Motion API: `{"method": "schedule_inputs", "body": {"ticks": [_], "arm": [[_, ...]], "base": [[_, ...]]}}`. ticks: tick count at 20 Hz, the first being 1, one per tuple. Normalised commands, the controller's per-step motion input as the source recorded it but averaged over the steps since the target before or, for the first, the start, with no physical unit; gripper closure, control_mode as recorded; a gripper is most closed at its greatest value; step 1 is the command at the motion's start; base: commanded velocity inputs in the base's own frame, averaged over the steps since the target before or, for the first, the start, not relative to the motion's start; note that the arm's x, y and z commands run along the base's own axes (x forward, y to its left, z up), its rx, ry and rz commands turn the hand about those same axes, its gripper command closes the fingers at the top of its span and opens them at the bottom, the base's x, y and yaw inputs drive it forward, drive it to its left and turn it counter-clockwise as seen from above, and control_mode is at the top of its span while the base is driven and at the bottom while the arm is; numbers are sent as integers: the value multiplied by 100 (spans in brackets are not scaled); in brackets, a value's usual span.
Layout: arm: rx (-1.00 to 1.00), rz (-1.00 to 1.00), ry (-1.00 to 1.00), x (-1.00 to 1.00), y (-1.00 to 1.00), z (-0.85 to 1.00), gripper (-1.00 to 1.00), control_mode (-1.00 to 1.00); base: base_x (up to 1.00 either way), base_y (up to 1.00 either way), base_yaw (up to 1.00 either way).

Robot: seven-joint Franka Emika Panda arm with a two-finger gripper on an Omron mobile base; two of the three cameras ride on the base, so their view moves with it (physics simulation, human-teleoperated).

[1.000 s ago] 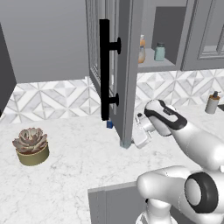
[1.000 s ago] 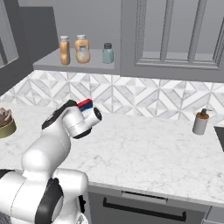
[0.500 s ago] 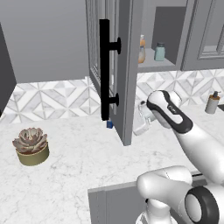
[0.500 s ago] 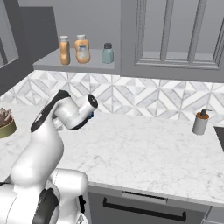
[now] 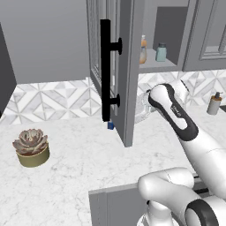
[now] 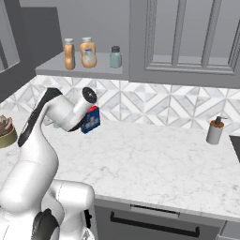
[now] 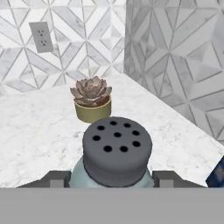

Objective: Put the shaker and condiment bottle from the counter next to their counterparts in the cabinet.

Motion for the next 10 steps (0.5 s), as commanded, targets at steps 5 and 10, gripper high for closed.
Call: {"method": "schedule_inputs", "body": {"ticks": [5, 10], "arm": [[0, -17, 0, 0, 0, 60, 100, -100], [-2, -19, 0, 0, 0, 58, 100, -100]], "base": [[0, 0, 0], [0, 0, 0]]}}
